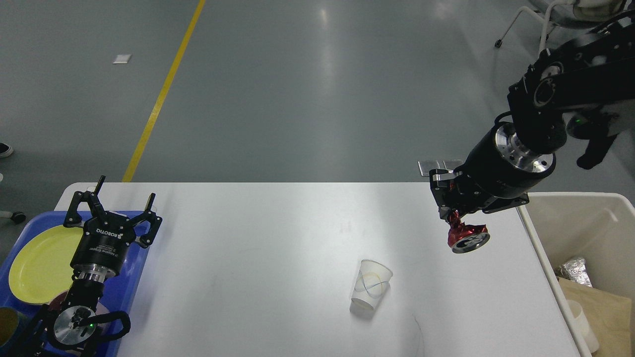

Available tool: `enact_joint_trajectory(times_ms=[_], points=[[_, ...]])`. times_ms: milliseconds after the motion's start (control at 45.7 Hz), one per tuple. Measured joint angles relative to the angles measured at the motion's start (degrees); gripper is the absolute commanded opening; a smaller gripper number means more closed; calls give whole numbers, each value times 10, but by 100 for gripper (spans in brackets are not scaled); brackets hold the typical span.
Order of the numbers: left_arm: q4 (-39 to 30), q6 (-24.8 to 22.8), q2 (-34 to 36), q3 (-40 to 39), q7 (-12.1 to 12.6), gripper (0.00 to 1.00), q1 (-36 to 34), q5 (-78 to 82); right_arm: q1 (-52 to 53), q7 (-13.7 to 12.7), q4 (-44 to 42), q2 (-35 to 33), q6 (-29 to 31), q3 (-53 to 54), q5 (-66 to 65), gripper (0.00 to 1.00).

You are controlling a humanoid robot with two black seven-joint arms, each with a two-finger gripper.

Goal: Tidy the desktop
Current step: 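Carry the red wrapper to the bin and release it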

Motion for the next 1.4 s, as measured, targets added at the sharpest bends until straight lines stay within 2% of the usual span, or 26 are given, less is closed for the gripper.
enact_joint_trajectory(times_ms=[175,394,503,700,896,1115,1246,1399], points=[[0,0,0,0,0,96,0,0,-9,0,-4,0,-17,-28,1,0],[0,0,0,0,-1,96,0,0,-98,0,-50,-25,-105,-116,2,0],[0,0,0,0,-1,96,1,0,-183,0,-117,-83,-130,-133,1,0],[0,0,0,0,-1,96,1,0,-350,1,-282,-177,-139,-122,-3,0],[0,0,0,0,-1,96,1,0,-543,2,-447,-225,-139,-29,-4,0],[0,0,0,0,-1,96,1,0,-765,4,-648,-208,-156,101,-5,0],[0,0,0,0,-1,96,1,0,-878,2,-755,-170,-211,164,-5,0],[0,0,0,0,-1,96,1,0,-976,0,-848,-111,-283,187,1,0]])
